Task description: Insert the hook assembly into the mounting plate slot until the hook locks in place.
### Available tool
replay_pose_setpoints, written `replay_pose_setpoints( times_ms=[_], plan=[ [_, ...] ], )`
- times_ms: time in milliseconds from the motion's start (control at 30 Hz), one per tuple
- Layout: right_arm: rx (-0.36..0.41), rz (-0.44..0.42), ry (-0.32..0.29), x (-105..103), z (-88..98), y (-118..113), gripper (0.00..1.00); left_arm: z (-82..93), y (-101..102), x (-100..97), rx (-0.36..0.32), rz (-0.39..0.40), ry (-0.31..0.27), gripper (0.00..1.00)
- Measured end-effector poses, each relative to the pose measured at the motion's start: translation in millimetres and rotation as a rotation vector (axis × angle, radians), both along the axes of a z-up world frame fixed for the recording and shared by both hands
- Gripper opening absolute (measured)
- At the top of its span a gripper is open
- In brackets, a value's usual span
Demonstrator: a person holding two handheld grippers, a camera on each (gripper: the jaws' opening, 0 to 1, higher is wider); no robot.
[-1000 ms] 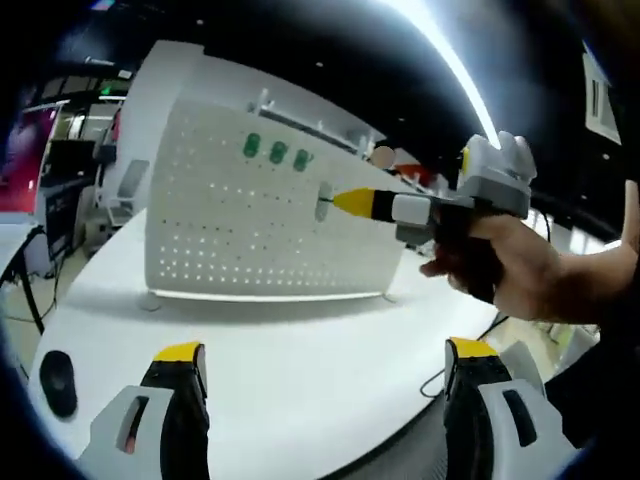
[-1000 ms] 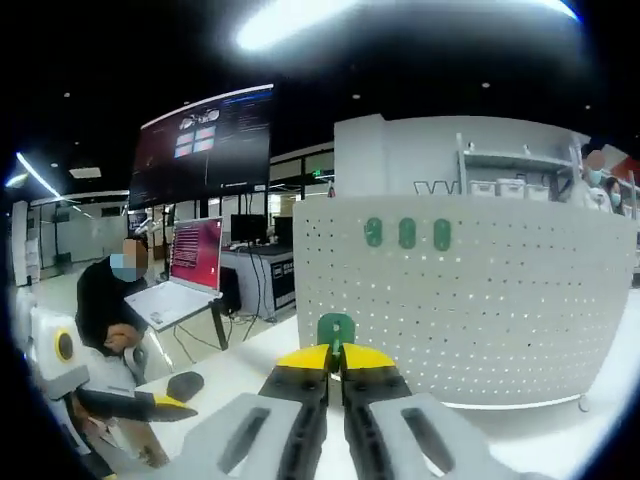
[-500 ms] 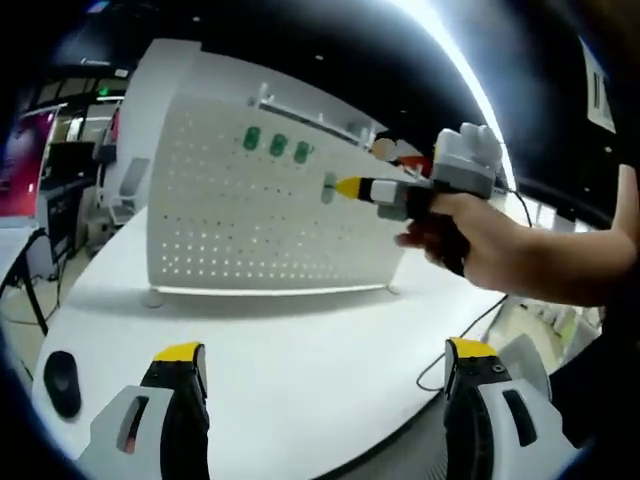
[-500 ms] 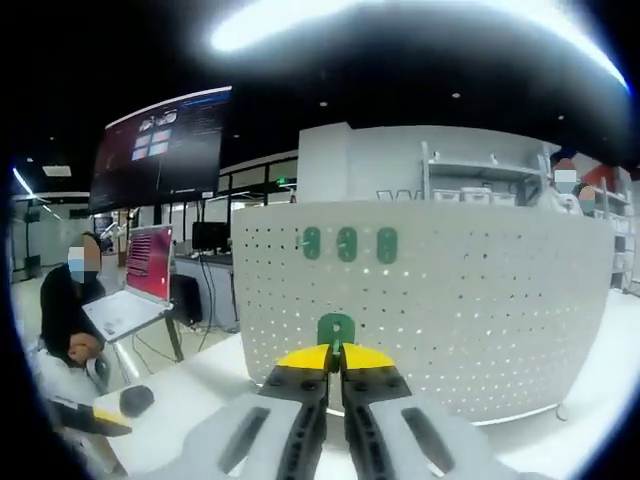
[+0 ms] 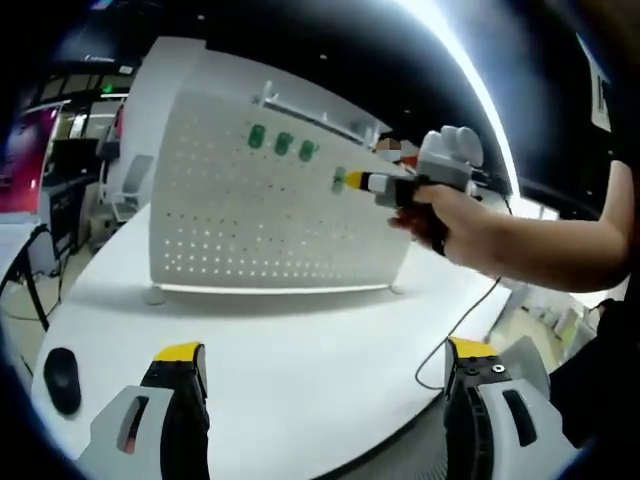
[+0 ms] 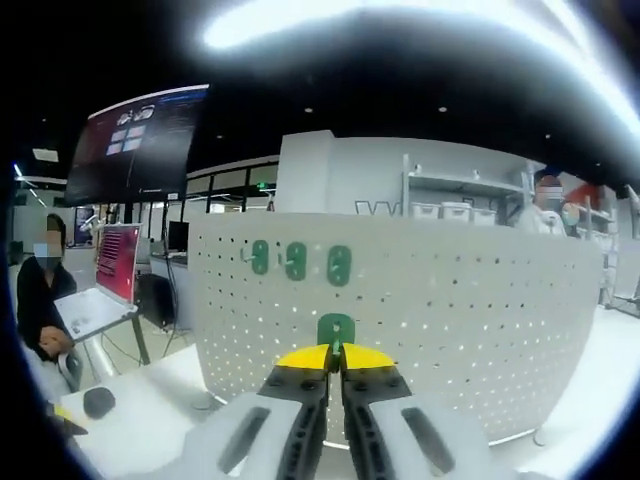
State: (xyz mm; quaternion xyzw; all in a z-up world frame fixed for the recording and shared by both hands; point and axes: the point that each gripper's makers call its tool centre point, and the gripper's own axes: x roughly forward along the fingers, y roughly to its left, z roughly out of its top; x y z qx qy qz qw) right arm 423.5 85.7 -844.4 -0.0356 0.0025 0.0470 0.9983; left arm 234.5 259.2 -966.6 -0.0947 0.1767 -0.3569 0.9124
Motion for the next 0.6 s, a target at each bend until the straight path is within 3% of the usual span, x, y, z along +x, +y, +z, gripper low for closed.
replay_pose_setpoints(
  times_ms=[600],
  plan=[
    [0.043, -0.081, -0.049, 49, 23.2, -23, 0.0, -1.6, 1, 3.5, 0.003, 0.009, 0.012, 1.0]
  ],
)
